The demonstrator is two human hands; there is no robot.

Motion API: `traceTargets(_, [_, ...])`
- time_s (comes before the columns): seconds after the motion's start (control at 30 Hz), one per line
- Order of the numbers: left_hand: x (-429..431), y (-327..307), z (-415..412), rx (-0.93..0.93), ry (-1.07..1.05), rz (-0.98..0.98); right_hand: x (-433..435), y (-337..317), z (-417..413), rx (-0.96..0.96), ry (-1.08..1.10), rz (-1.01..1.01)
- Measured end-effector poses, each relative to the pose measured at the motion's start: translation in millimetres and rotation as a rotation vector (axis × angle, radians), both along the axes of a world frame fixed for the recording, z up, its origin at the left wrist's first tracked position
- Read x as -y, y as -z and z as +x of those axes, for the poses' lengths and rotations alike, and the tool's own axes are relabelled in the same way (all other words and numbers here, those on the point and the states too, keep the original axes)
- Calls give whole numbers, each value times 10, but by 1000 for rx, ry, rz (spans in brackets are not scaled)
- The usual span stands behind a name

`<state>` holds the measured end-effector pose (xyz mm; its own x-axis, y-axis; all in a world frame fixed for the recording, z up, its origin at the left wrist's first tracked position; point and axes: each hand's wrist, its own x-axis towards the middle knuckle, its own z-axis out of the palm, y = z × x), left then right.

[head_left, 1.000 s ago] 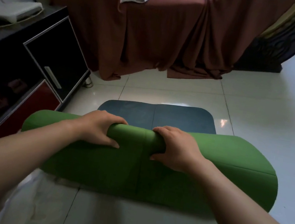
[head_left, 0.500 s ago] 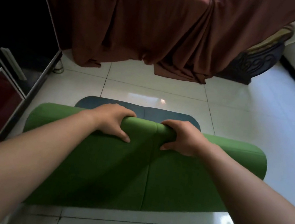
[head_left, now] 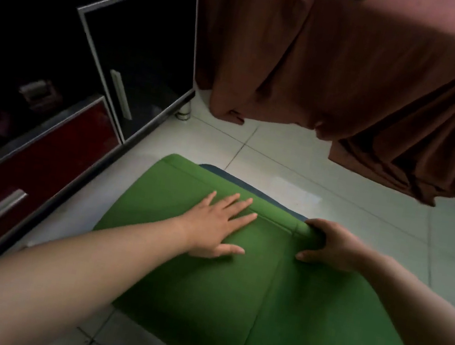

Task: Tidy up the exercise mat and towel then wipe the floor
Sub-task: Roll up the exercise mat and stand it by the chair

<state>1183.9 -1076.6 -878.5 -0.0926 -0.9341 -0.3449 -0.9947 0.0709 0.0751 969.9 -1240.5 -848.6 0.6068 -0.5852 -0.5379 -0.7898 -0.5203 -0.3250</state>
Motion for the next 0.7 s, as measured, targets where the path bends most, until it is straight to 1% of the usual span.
traceTargets(0.07, [114,28,-48,23,-43,48,206,80,8,-25,-45,45])
traceTargets(0.13, [244,1,-157,22,-128,69,358,85,8,-28,-44,103])
traceTargets(0.2, [390,-56,-277,20,-208,98,412,122,-29,35,1,123])
traceTargets(0.27, [540,-130,-356,15,-250,115,387,217,-85,141,33,-1])
traceTargets(0.33, [672,-175,-411,3,-237,106,343,324,-134,229,45,-136])
traceTargets(0.47, [876,-7,-456,6,-157,44,390,489,-160,285,-3,-267])
traceTargets(0.53, [982,172,-452,-21,-187,-6,448,496,-185,269,-33,-311])
traceTargets(0.6, [1078,326,-430,-45,-214,-35,461,482,-290,213,-54,-329])
traceTargets(0.7, [1172,504,-369,-40,-183,-12,345,550,-523,120,-40,-289])
